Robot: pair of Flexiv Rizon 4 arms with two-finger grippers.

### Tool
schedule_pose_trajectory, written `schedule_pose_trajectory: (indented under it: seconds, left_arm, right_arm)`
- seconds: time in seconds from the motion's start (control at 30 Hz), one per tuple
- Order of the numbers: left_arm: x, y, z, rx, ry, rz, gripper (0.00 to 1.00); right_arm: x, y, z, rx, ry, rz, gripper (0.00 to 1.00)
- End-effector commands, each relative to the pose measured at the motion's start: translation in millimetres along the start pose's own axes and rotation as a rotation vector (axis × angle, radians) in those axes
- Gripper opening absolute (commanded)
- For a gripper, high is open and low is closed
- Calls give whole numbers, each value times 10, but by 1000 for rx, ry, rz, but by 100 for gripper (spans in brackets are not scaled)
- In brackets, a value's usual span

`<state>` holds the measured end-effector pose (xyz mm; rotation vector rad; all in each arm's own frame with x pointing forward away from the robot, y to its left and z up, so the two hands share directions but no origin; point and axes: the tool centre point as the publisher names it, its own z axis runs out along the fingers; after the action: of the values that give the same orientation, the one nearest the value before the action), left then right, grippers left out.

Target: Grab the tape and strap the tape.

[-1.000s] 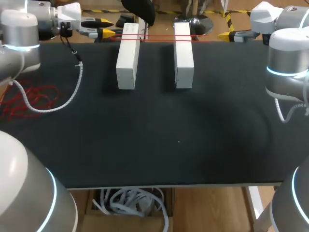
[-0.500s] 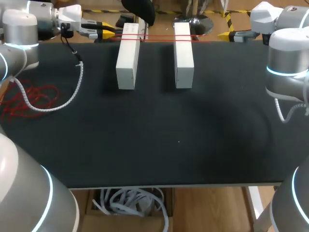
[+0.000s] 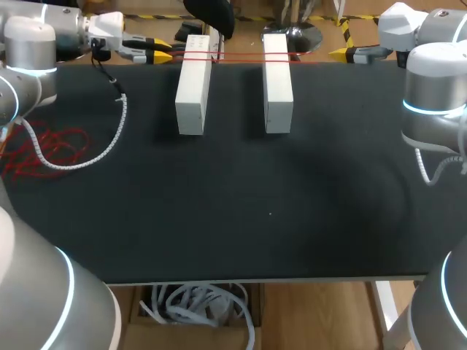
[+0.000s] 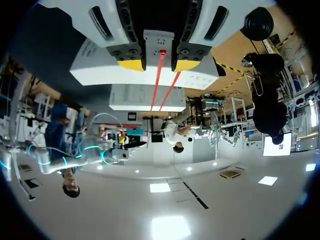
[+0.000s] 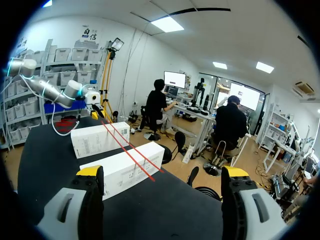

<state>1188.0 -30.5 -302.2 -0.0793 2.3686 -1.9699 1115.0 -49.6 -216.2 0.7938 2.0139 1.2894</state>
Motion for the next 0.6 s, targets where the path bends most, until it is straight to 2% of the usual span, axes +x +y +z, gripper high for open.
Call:
schedule_pose_trajectory:
  seconds: [0.03, 0.6]
  left_arm:
    - [-68, 62, -1, 10, 70, -3, 23]
    - [-104, 177, 22, 21, 75, -7, 22]
  right_arm:
    - [-1, -3, -1, -1, 0, 0, 100]
    - [-1, -3, -1, -1, 0, 0, 100]
